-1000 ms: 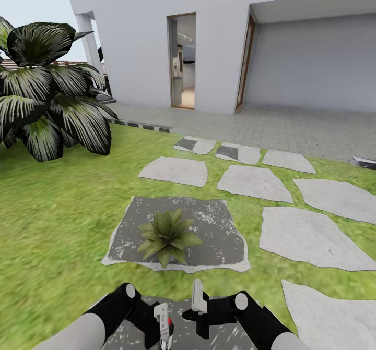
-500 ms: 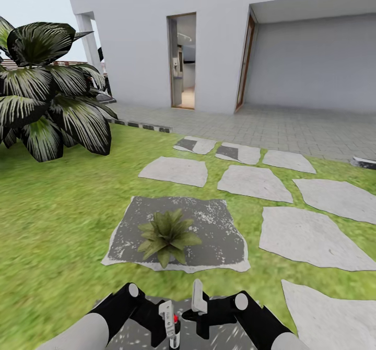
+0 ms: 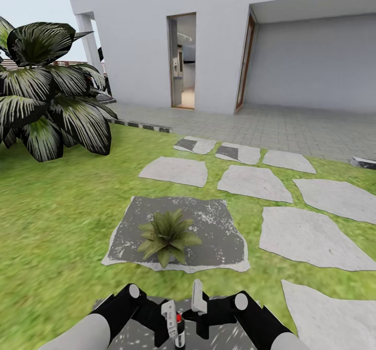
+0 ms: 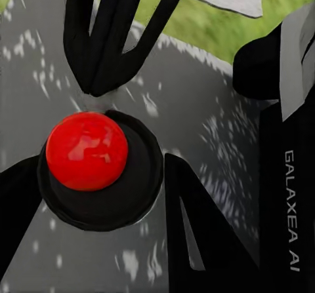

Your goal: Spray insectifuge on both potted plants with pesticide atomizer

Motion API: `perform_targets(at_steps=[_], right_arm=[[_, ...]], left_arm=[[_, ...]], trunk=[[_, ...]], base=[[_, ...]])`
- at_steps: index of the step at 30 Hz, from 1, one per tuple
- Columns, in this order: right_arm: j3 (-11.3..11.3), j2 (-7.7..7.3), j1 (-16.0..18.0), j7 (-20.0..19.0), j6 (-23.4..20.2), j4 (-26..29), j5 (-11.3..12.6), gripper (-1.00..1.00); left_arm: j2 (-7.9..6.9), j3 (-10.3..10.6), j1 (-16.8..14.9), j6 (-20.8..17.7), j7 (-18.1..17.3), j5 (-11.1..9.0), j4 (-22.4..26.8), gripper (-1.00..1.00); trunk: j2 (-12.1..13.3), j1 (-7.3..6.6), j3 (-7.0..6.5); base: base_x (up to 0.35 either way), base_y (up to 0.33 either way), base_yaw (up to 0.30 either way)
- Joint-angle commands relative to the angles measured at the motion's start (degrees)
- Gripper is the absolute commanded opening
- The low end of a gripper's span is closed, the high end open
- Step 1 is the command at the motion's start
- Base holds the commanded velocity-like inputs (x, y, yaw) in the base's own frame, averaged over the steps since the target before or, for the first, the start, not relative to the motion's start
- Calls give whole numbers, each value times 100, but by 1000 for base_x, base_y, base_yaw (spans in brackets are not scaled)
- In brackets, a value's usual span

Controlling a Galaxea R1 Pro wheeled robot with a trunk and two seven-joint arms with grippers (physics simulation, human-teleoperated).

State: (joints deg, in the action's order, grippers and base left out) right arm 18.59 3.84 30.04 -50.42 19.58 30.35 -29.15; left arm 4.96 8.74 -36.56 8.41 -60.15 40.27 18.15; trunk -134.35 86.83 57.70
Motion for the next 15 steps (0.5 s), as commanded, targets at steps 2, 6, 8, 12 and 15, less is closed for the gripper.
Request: perform_targets(at_steps=[2,6,8,12,15], right_arm=[[-4,1,2,3,28,6,-51,-100],[-4,2,2,1,28,3,-52,-100],[-4,2,2,1,28,-1,-53,-100],[-4,2,2,4,28,-3,-55,-100],[-4,-1,2,1,28,-7,-59,-100]], left_arm=[[5,-13,-4,71,-4,42,5,-100],[5,-13,-6,80,-5,34,2,-100],[0,-13,-7,85,-4,34,-2,-100],[-30,-8,-2,98,-2,35,-13,-100],[-95,19,-18,82,2,67,8,-100]], trunk=[[-2,-1,5],[-2,-1,5],[-2,-1,5],[-2,-1,5],[-2,-1,5]], base=[[0,0,0],[0,0,0],[0,0,0],[0,0,0],[0,0,0]])
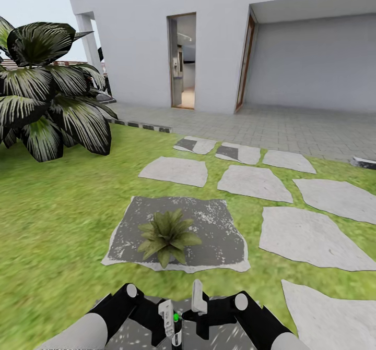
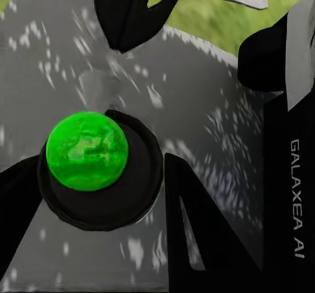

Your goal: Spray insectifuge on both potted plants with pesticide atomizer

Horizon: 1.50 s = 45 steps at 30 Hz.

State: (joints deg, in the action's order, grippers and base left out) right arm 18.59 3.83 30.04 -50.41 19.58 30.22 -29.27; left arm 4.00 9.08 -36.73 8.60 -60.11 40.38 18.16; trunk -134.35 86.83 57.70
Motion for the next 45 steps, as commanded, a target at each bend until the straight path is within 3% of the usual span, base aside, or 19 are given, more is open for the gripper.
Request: perform_targets(at_steps=[1,9,10,15,17,18,19,21,23,27,28,31,32,34,38,40,43,45], right_arm=[[-4,-2,2,2,28,4,-50,-100],[-19,-13,2,5,34,-10,-67,-100],[-29,-23,2,7,36,-13,-64,100],[-55,-66,2,30,37,-24,-61,100],[-61,-83,2,50,41,-40,-63,100],[-67,-125,2,130,44,-125,-62,100],[-70,-182,2,247,48,-199,-57,100],[-75,-465,2,871,46,-499,-29,100],[-146,-626,-2,1596,46,-900,-21,100],[-652,-760,-10,3462,53,-1981,-18,100],[-834,-769,-16,4157,67,-2198,-14,100],[-1170,-752,-32,5504,144,-2459,9,100],[-1250,-740,-42,5715,170,-2488,12,100],[-1590,-719,-87,5981,214,-2520,47,100],[-3201,-739,-126,6067,232,-2537,983,100],[-3392,-754,-129,6063,231,-2541,1118,100],[-3472,-763,-179,6063,233,-2543,1175,100],[-3481,-769,-237,6067,237,-2540,1183,100]], left_arm=[[-101,-9,-14,51,-1,72,18,-100],[-1245,-10,-27,92,10,46,45,-100],[-1315,-15,-19,105,36,46,46,-100],[-1463,-97,-11,81,120,43,39,-100],[-1515,-374,-10,60,176,43,36,-100],[-1531,-721,-4,42,223,46,27,-100],[-1535,-886,0,33,272,51,20,-100],[-1539,-1204,6,-13,464,54,3,-100],[-1535,-1311,7,-233,521,46,16,-100],[-1468,-1356,-3,-1181,546,33,40,-100],[-1449,-1360,-23,-1446,550,29,47,-100],[-1436,-1364,-191,-2141,528,-66,54,-100],[-1437,-1364,-293,-2383,524,-146,51,-100],[-1448,-1351,-522,-3023,521,-323,49,-100],[-1493,-1328,-748,-3866,471,-404,54,-100],[-1461,-1306,-852,-4288,399,-387,56,-100],[-1457,-1278,-1023,-5204,358,-387,70,-100],[-1481,-1249,-1060,-5368,353,-383,73,-100]], trunk=[[-2,-1,5],[-2,-1,5],[-2,-1,5],[-2,-1,5],[-2,-1,5],[-2,-1,5],[-2,-1,5],[-2,-1,5],[-2,-1,5],[-2,-1,5],[-2,-1,5],[-2,-1,5],[-2,-1,5],[-2,-1,5],[-2,-1,5],[-2,-1,5],[-2,-1,5],[-2,-1,5]], base=[[0,0,0],[0,0,0],[0,0,0],[0,0,0],[0,0,0],[0,0,0],[0,0,0],[0,0,0],[0,0,0],[0,0,0],[0,0,0],[0,0,0],[0,0,0],[0,0,0],[0,0,0],[0,0,0],[0,0,0],[0,0,0]])
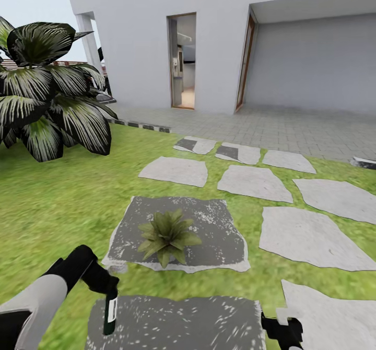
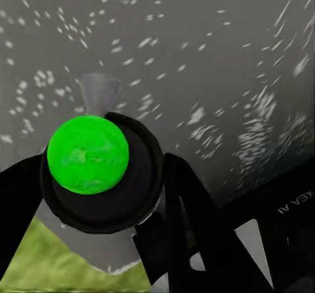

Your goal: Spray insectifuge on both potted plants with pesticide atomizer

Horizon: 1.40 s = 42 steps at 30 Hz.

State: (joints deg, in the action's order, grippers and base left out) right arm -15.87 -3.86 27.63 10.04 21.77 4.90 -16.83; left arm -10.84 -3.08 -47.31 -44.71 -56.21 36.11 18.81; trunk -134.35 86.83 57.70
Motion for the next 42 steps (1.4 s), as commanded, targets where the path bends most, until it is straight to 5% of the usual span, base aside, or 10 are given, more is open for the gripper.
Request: perform_targets(at_steps=[1,7,12,17,27,34,42], right_arm=[[-37,0,-28,23,19,-7,-56,100],[-39,12,-75,26,15,-13,-52,100],[-39,0,-82,24,15,-9,-57,100],[-39,0,-82,24,20,-7,-65,100],[-39,6,-84,24,20,-7,-64,100],[-39,8,-91,24,20,-7,-66,100],[-39,8,-94,24,17,-12,-66,100]], left_arm=[[-6,27,-27,-76,-38,44,8,-100],[60,878,-120,-123,-45,70,12,-100],[-3,1011,-384,-248,-506,103,77,-100],[21,1396,-426,-283,-854,342,87,-100],[-5,1488,-398,-281,-874,473,82,-100],[-30,1493,-309,-202,-882,984,46,-100],[-163,1479,-239,-10,-948,1100,52,-100]], trunk=[[-2,-1,5],[-2,-1,5],[-2,-1,5],[-2,-1,5],[-2,-1,5],[-2,-1,5],[-2,-1,5]], base=[[0,0,0],[1,0,0],[219,0,0],[333,0,0],[333,0,0],[34,0,0],[0,0,0]])
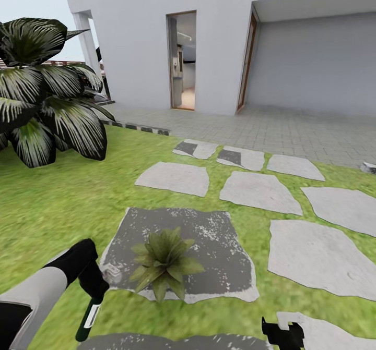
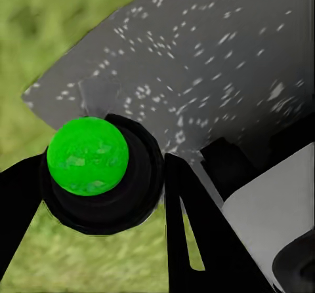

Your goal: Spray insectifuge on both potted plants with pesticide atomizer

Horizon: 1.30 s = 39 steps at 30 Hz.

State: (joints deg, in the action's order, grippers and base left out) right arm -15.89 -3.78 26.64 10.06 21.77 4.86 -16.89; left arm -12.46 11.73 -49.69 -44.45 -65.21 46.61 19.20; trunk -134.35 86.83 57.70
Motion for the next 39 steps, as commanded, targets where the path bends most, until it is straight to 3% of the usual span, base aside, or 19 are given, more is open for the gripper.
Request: perform_targets(at_steps=[1,5,7,11,13,16,19,28,39], right_arm=[[-37,1,4,22,20,-10,-60,100],[-36,1,-1,22,21,-10,-60,100],[-37,1,-1,22,20,-11,-60,100],[-33,1,-1,22,19,-11,-60,100],[-30,1,-1,22,20,-11,-60,100],[-29,1,-1,22,21,-11,-60,100],[-28,5,-1,22,21,-11,-60,100],[-28,9,-1,22,21,-11,-60,100],[-28,9,-1,22,21,-11,-60,100]], left_arm=[[13,2,-28,-34,-215,61,24,-100],[25,3,-198,-45,-602,281,281,-100],[19,4,-346,-48,-900,623,395,-100],[-25,-3,-323,-30,-1216,1255,430,-100],[-143,-4,-284,-9,-1253,1427,382,-100],[-314,-3,-37,123,-1254,1475,352,-100],[-331,-11,161,393,-1229,1468,349,-100],[-184,-71,143,431,-1264,1412,523,-100],[-185,-80,144,420,-1182,1461,566,-100]], trunk=[[-2,-1,5],[-2,-1,5],[-2,-1,5],[-2,-1,5],[-2,-1,5],[-2,-1,5],[-2,-1,5],[-2,-1,5],[-2,-1,5]], base=[[0,0,0],[0,0,0],[0,0,0],[0,0,0],[0,0,0],[0,0,0],[0,0,0],[0,0,0],[8,0,0]])
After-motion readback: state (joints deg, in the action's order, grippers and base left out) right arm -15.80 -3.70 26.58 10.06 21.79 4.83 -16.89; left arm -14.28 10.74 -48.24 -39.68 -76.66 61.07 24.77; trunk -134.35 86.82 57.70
